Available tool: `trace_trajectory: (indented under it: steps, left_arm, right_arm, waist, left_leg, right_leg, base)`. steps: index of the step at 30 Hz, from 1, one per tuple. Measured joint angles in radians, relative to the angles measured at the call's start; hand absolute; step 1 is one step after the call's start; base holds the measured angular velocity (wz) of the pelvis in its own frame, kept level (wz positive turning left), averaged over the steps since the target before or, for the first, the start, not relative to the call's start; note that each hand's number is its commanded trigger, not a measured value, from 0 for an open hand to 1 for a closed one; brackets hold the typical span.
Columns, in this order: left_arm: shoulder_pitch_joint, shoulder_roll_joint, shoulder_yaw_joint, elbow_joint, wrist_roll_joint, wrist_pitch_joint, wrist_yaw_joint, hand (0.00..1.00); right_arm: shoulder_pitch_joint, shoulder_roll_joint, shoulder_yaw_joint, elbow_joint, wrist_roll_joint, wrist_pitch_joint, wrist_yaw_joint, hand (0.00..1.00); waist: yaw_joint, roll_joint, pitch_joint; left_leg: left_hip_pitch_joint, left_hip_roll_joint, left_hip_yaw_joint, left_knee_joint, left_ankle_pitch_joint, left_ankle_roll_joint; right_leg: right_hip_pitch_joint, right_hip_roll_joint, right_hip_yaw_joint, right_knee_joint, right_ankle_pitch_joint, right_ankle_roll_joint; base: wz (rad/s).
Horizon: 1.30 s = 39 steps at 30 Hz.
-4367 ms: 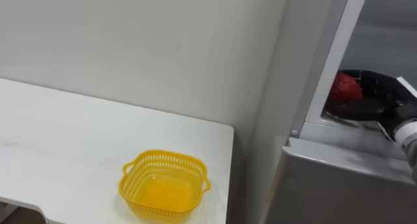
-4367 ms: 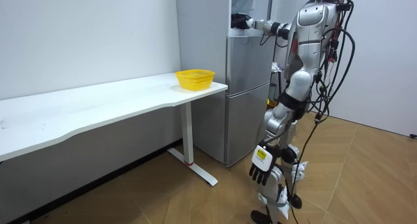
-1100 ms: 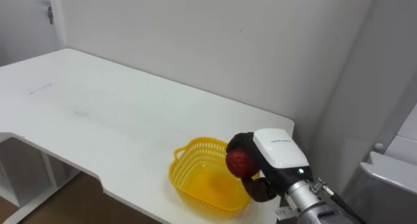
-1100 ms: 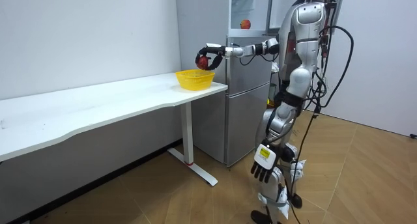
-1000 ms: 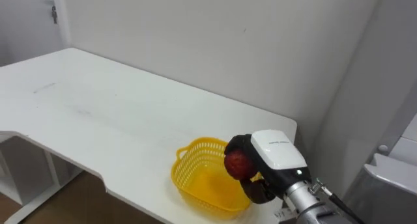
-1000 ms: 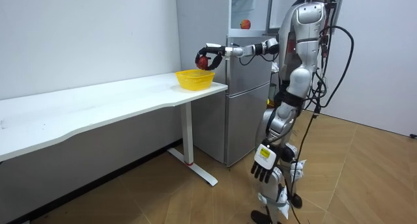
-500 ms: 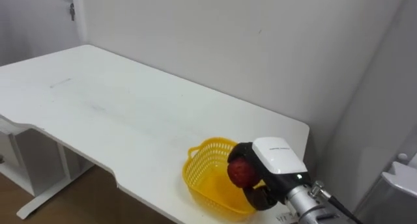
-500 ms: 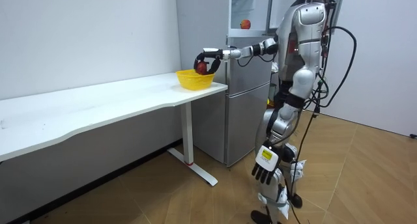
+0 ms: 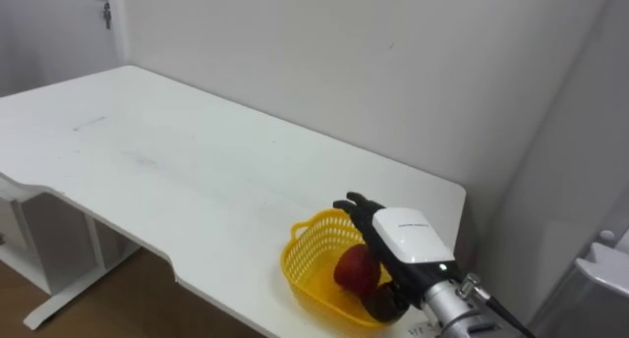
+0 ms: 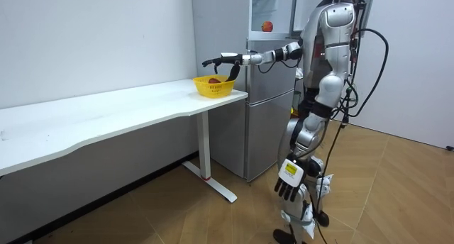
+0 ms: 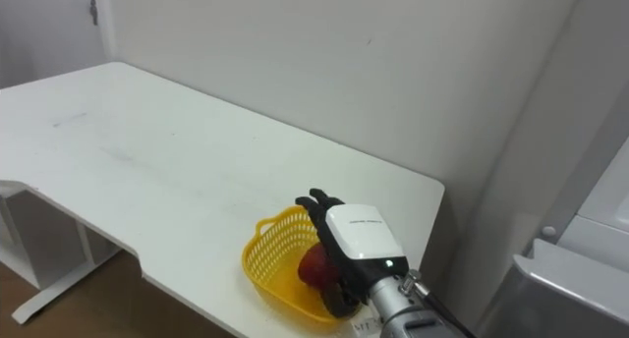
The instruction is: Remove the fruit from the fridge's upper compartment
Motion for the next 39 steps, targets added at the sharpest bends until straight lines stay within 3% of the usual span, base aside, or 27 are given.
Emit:
trace_trajectory:
  steps: [12, 24, 29, 33, 36, 39]
  left_arm:
    - [-0.001, 0.0, 0.0, 0.0, 0.0, 0.005, 0.0, 0.0]
    - [-0.005, 0.0, -0.001, 0.0, 0.009, 0.016, -0.001, 0.0]
    - [-0.002, -0.002, 0.0, 0.002, 0.009, 0.017, 0.0, 0.0]
    - [0.001, -0.006, 0.002, 0.004, 0.017, 0.016, 0.003, 0.0]
    - [0.008, -0.008, 0.001, 0.004, 0.017, 0.016, 0.012, 0.0]
    - [0.019, -0.032, 0.003, 0.008, 0.017, 0.012, 0.033, 0.0]
  right_arm:
    - [0.0, 0.0, 0.0, 0.0, 0.0, 0.0, 0.0, 0.0]
    - [0.0, 0.002, 0.0, -0.002, 0.023, -0.006, -0.002, 0.0]
    - [0.0, 0.005, -0.004, -0.089, 0.045, -0.007, -0.002, 0.0]
    - [0.006, 0.006, -0.044, -0.207, 0.068, -0.034, -0.029, 0.0]
    - [0.057, 0.011, -0.09, -0.294, 0.143, -0.052, -0.079, 0.0]
    - [0.138, 0.025, -0.145, -0.377, 0.187, -0.07, -0.13, 0.0]
  waist:
    - [0.023, -0.001, -0.0006]
    - [0.02, 0.007, -0.0026]
    - [-0.008, 0.031, -0.0052]
    - [-0.037, 0.058, -0.0098]
    - [-0.075, 0.074, -0.0206]
    - [-0.094, 0.098, -0.0287]
  left_leg:
    - [-0.003, 0.0, 0.002, 0.002, 0.0, 0.0]
    - [-0.009, 0.0, 0.015, 0.017, 0.0, 0.0]
    - [-0.017, -0.001, 0.031, 0.026, 0.0, 0.0]
    - [-0.018, 0.002, 0.061, 0.026, 0.001, 0.002]
    - [-0.013, 0.002, 0.065, 0.027, 0.002, 0.003]
    - [0.004, 0.005, 0.092, 0.02, 0.002, 0.003]
  right_leg:
    - [-0.002, 0.0, 0.005, 0.0, 0.0, 0.0]
    - [-0.005, 0.0, 0.004, 0.0, 0.0, 0.0]
    - [-0.008, -0.003, 0.022, 0.001, 0.0, 0.0]
    - [-0.021, -0.004, 0.048, 0.002, 0.0, 0.0]
    - [-0.019, -0.005, 0.051, 0.005, 0.0, 0.0]
    - [-0.017, -0.005, 0.076, 0.006, 0.002, 0.002]
  base:
    - [0.0]
    - [-0.01]
    - [-0.09]
    - [-0.19]
    - [-0.07]
    - [-0.22]
